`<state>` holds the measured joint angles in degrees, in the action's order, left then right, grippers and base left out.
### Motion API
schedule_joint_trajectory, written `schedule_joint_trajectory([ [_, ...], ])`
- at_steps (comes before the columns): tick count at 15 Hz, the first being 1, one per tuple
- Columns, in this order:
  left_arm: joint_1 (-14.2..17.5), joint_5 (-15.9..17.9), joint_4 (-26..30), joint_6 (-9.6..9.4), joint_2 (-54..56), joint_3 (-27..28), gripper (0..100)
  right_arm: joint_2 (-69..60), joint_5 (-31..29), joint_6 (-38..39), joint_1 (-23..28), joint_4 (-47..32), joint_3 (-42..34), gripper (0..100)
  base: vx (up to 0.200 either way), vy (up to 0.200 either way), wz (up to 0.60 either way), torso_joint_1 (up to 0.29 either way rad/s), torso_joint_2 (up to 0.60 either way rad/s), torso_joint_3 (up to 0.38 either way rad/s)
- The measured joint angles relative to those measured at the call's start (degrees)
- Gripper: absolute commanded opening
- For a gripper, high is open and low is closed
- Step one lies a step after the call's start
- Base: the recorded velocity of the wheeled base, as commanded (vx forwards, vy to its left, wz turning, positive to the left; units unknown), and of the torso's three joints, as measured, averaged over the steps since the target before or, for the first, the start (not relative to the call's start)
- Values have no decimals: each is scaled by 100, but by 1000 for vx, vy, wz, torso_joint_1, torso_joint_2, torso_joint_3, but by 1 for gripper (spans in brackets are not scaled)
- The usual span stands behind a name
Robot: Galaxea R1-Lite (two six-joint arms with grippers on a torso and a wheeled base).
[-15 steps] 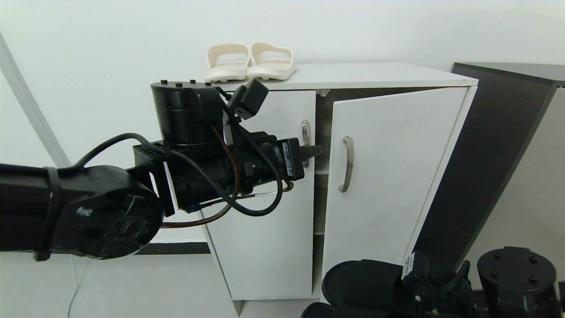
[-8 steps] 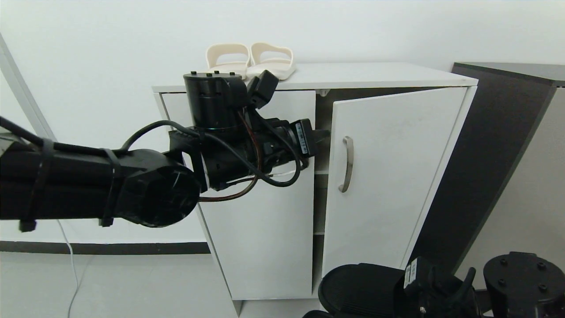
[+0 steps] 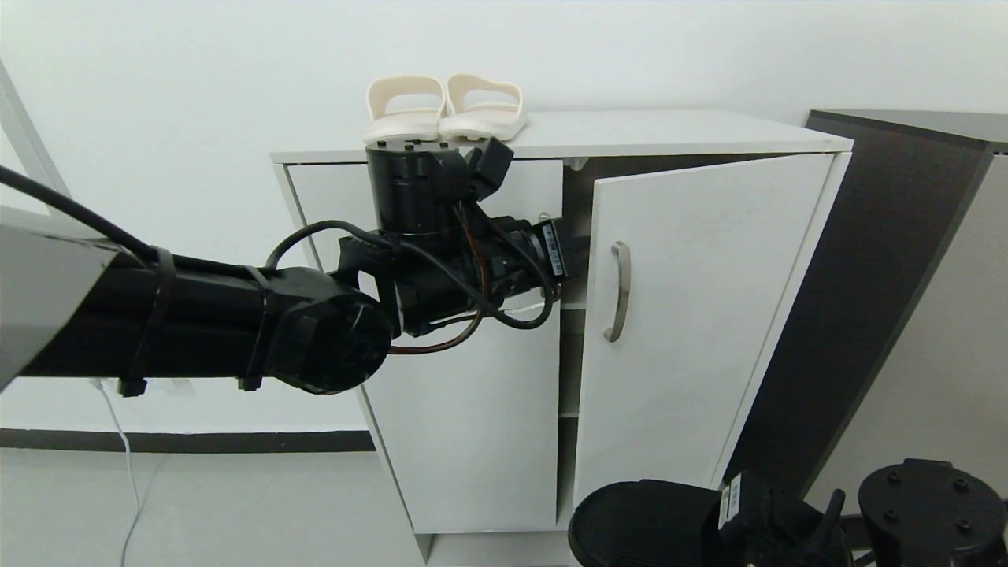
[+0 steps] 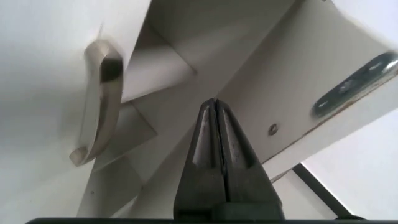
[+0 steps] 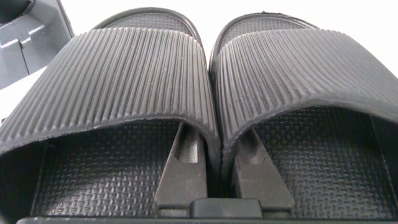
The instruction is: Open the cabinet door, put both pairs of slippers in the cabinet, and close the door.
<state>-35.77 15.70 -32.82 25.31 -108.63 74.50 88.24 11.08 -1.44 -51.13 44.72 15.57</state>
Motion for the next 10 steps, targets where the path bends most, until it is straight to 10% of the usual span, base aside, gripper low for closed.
schedule_joint_trajectory([
  [5,-238,2,15,-18,-77,-40,0,63,-2,-48,-52,6,-46,0,-200,0,0,3,4,1],
  [10,-1169,22,-27,-352,-267,28,0,82,-9,-48,-59,9,-52,0,0,0,0,0,0,0],
])
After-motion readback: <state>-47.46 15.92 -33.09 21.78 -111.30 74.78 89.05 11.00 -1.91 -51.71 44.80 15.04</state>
